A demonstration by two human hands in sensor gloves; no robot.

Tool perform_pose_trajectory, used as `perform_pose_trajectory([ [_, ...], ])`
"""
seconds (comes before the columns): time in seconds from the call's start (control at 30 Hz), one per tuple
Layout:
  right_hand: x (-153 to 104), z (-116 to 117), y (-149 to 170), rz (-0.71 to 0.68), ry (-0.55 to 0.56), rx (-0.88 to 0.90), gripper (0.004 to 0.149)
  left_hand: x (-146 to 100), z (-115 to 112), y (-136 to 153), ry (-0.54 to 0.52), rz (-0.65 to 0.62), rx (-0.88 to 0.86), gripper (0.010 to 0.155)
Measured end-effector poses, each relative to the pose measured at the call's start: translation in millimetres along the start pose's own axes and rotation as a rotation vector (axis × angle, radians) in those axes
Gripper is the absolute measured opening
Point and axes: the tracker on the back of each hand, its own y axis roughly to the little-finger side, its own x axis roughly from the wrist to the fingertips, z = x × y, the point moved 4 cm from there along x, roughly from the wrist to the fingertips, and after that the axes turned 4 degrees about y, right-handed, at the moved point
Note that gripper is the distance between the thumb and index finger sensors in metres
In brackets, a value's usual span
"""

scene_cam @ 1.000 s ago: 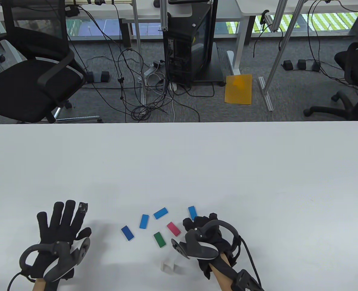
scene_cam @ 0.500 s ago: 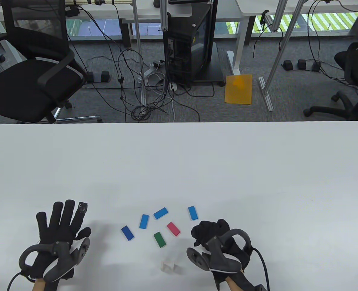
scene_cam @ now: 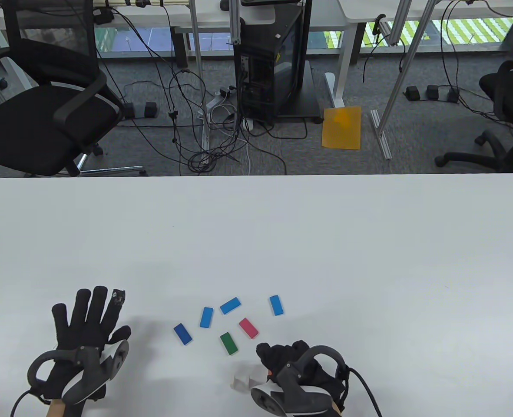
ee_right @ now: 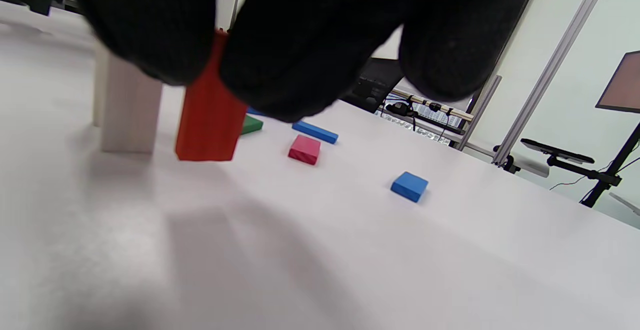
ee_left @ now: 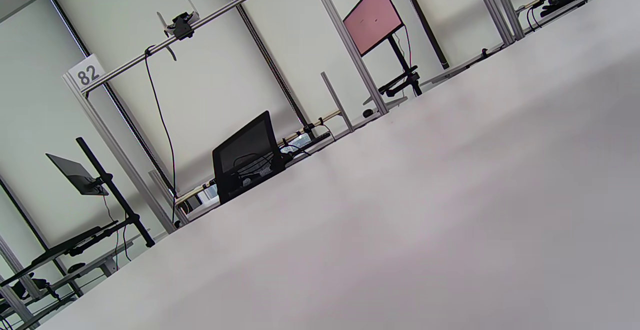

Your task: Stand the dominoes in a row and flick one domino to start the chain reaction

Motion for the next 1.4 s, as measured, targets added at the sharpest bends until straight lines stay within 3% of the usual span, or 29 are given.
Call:
perform_pose_trajectory([
  [0.6,6.5,12.1,-20.9,-0.066,-0.055,-0.04,0.082,-0.4,0.2,-0.2,-0.01,0.002,0.003,0.074],
  [1.4,5.5,3.5,-20.1,-0.086,-0.083,-0.027,0.084,-0.9,-0.3,-1.0,-0.008,0.002,0.011,0.075],
])
